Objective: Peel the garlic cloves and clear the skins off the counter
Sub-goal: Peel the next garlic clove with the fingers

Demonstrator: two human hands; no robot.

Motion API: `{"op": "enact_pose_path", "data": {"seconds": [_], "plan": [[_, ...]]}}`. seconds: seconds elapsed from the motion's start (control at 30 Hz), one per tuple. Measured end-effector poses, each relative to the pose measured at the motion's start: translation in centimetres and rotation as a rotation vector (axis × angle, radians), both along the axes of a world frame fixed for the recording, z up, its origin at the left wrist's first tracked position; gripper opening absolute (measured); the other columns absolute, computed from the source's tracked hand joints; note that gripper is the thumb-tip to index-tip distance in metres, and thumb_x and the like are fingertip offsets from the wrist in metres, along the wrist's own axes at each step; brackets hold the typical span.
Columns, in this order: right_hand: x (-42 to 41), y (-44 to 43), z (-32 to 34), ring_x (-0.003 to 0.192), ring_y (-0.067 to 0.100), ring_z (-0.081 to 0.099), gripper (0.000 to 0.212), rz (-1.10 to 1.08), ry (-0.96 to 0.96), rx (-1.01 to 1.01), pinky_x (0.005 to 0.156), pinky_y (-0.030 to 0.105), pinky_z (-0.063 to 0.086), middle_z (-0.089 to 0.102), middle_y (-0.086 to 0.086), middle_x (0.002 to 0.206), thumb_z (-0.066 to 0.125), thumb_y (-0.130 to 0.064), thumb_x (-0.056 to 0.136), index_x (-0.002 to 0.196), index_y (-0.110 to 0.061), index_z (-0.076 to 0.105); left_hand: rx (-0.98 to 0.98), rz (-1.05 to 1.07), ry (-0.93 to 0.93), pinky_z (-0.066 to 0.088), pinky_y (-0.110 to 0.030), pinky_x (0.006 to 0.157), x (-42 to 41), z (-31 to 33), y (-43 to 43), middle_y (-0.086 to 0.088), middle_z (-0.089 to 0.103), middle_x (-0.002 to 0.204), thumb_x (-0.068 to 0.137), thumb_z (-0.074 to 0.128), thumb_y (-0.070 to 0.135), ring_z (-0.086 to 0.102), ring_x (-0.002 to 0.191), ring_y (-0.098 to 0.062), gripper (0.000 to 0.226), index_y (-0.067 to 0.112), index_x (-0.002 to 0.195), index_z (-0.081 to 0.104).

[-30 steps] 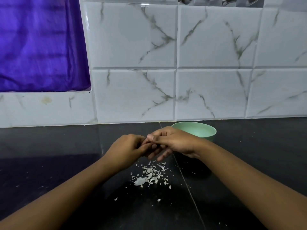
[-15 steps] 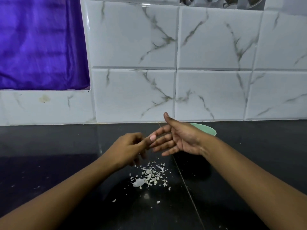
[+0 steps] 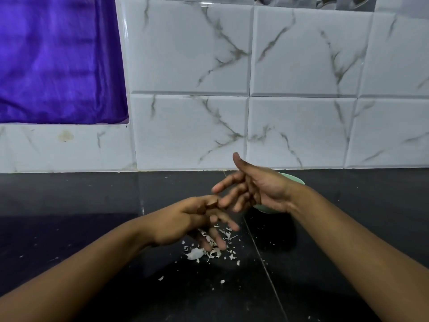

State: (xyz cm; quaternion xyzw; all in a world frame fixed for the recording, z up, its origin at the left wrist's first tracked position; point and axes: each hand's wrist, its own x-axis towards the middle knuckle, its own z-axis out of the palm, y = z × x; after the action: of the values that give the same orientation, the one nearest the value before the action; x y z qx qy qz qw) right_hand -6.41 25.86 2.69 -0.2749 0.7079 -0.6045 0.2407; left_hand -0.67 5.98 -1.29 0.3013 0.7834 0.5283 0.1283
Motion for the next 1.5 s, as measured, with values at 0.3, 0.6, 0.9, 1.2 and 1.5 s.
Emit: {"op": "enact_pose_path", "data": {"seconds": [0.3,0.6,0.9,1.2,1.5], "plan": [[1.4,-2.4,-1.3,0.119,0.003,0.047,0.068,-0.118,0.291,0.239,0.097,0.040,0.047,0.061,-0.019,0.113,0.031,-0.070,0.076,0.091,-0.020,0.075,-0.388,0.582,0.595,0.051,-0.028,0.061,-1.4,0.0,-0.5,0.007,0.068,0.061,0.080,0.054,0.067,0.061,0.048,-0.001,0.048,0.022,0.067,0.065],[1.0,-1.5,-0.6,0.105,0.015,0.062,0.037,0.052,-0.026,0.040,0.090,0.045,0.048,0.070,0.003,0.092,0.062,-0.047,0.071,0.071,-0.012,0.073,-0.414,0.297,0.803,0.033,-0.006,0.056,-0.4,0.9,-0.1,0.022,0.051,0.061,0.097,0.033,0.043,0.050,0.053,0.015,0.034,0.023,0.080,0.055],[-0.6,-1.1,-1.2,0.070,0.012,0.069,0.011,-0.274,0.109,-0.077,0.064,0.026,0.057,0.071,0.009,0.087,0.072,-0.004,0.072,0.082,-0.006,0.066,-0.344,0.298,0.556,0.051,-0.016,0.078,-1.9,1.7,-3.8,0.006,0.070,0.101,0.094,0.054,0.005,0.063,0.088,0.003,0.042,0.030,0.127,0.053],[-0.4,-4.8,-3.0,0.040,0.001,0.054,0.031,-0.464,0.875,0.465,0.052,0.016,0.045,0.063,-0.004,0.049,0.072,-0.044,0.078,0.061,-0.019,0.064,-0.718,0.505,0.588,0.041,-0.018,0.057,-1.6,1.7,-3.5,0.013,0.064,0.049,0.081,0.065,0.053,0.057,0.050,0.008,0.034,0.023,0.063,0.068],[-4.3,-8.1,-4.5,0.085,0.015,0.066,0.018,-0.299,0.841,0.811,0.078,0.029,0.052,0.073,-0.001,0.091,0.075,-0.037,0.077,0.091,-0.025,0.073,-0.566,0.548,0.490,0.044,-0.038,0.099,-3.0,0.8,-4.9,0.012,0.066,0.120,0.098,0.043,0.041,0.062,0.108,-0.012,0.063,0.050,0.146,0.004]]}}
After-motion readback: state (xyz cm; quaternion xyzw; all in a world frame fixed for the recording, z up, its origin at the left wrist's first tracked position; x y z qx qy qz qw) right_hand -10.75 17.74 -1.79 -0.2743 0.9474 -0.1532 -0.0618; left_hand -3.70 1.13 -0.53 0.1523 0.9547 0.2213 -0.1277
